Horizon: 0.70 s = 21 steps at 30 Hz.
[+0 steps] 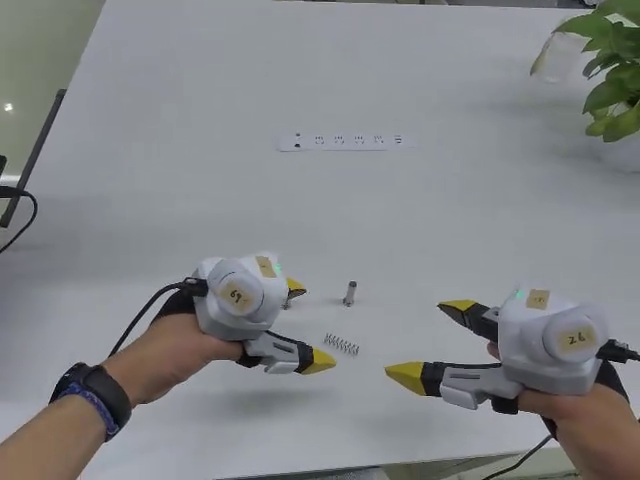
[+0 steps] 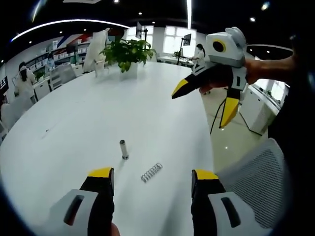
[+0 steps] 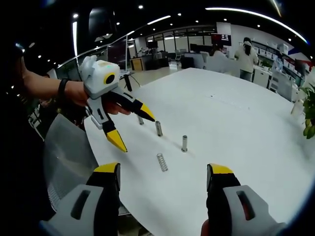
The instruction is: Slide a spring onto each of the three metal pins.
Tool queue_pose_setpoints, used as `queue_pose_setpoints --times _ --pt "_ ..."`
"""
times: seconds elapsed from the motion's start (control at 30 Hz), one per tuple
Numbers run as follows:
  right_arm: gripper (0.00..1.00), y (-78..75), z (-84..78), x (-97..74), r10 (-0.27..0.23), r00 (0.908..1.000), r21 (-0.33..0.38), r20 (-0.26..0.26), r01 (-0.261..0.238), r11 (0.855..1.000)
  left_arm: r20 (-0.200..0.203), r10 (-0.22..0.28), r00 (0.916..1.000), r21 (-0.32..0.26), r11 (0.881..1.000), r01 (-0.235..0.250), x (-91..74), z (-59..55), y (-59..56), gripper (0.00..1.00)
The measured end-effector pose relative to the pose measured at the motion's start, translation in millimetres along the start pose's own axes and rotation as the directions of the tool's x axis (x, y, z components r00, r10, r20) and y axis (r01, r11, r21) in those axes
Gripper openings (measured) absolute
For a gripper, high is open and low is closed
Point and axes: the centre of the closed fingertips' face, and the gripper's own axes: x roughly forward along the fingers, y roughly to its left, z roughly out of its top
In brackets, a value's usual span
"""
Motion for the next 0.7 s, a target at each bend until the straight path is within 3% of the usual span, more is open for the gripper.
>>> queue_pose_setpoints --times 0.2,0.7 --pt "0.70 -0.3 -1.3 -0.2 0.001 1.0000 0.004 -0.006 -0.001 1.000 -0.020 -0.025 0.9995 0.009 1.000 0.025 19.1 -3.6 -2.0 0.54" --pt "0.69 -0.5 -10.2 -0.7 0.000 0.9997 0.028 -0.023 0.001 1.000 -0.051 -0.044 0.9978 -0.050 0.998 0.041 54.9 -21.3 1.9 0.43"
